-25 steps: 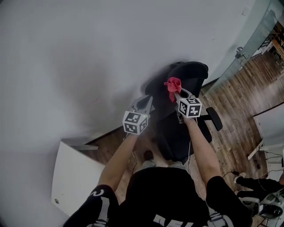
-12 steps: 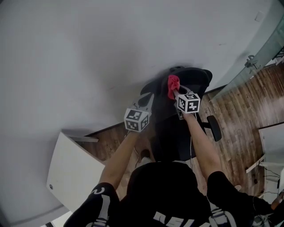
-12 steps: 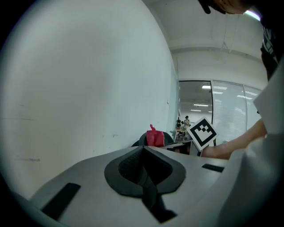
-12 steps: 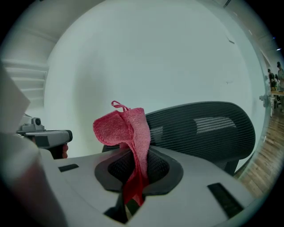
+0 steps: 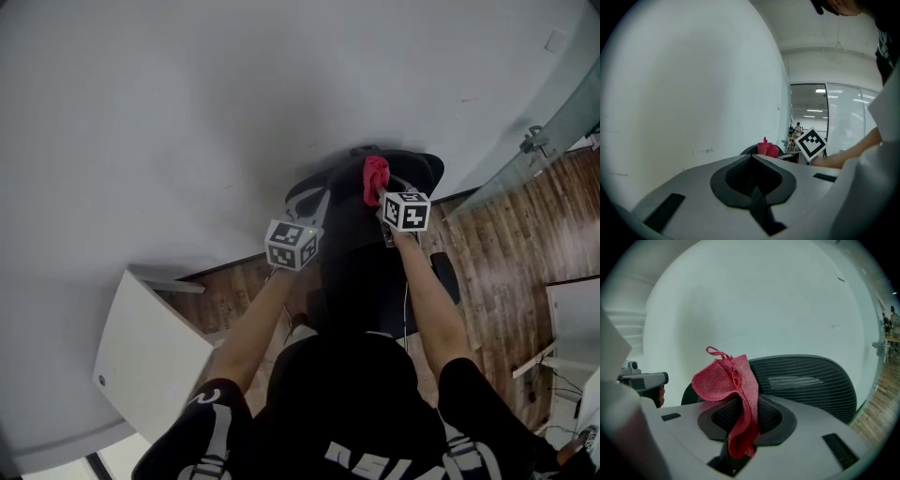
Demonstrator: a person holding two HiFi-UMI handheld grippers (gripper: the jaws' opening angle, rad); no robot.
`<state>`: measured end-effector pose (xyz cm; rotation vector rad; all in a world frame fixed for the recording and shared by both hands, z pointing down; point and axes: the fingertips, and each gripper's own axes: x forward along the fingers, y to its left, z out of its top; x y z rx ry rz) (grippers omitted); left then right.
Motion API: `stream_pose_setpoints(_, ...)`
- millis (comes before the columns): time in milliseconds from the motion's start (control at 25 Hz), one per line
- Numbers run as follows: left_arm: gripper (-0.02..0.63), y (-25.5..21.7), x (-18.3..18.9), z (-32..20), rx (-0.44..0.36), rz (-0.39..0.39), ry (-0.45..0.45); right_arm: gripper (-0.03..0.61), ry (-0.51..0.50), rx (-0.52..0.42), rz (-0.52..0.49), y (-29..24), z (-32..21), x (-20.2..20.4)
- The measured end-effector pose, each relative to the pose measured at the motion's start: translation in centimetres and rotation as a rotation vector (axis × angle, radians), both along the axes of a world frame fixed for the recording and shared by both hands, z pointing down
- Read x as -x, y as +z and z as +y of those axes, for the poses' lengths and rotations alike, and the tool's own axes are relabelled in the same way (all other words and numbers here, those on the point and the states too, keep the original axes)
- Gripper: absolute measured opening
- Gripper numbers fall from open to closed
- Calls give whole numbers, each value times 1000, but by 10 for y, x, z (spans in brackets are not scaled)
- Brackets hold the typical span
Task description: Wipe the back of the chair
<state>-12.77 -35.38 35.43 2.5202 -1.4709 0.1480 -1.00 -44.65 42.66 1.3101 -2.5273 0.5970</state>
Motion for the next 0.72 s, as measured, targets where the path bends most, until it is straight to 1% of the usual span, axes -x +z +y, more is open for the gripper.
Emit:
stream_pose_setpoints(120,25,-3,-12,-6,1,0,4,107,27,12,10,0,-8,-17)
stream_pose_setpoints(240,25,-4,-24,-9,5,-3,8,106,14,-15,68,-1,-10,-26)
stream_pose_setpoints(320,25,-4,-29,-11,7,-6,10,100,47,-22,79,-2,-14,-37)
stream_pose_setpoints(440,26,-2,-32,-10,13,-13,10,89,131,6,44,-1,-23,-63)
stream_pose_setpoints(520,25,0,-34,-9,19,-15,9,87,152,12,45,-1,-26,-76)
stream_pose_setpoints(720,26,1,-43,-7,24,-16,17,77,185,-8,95,-3,-28,-97)
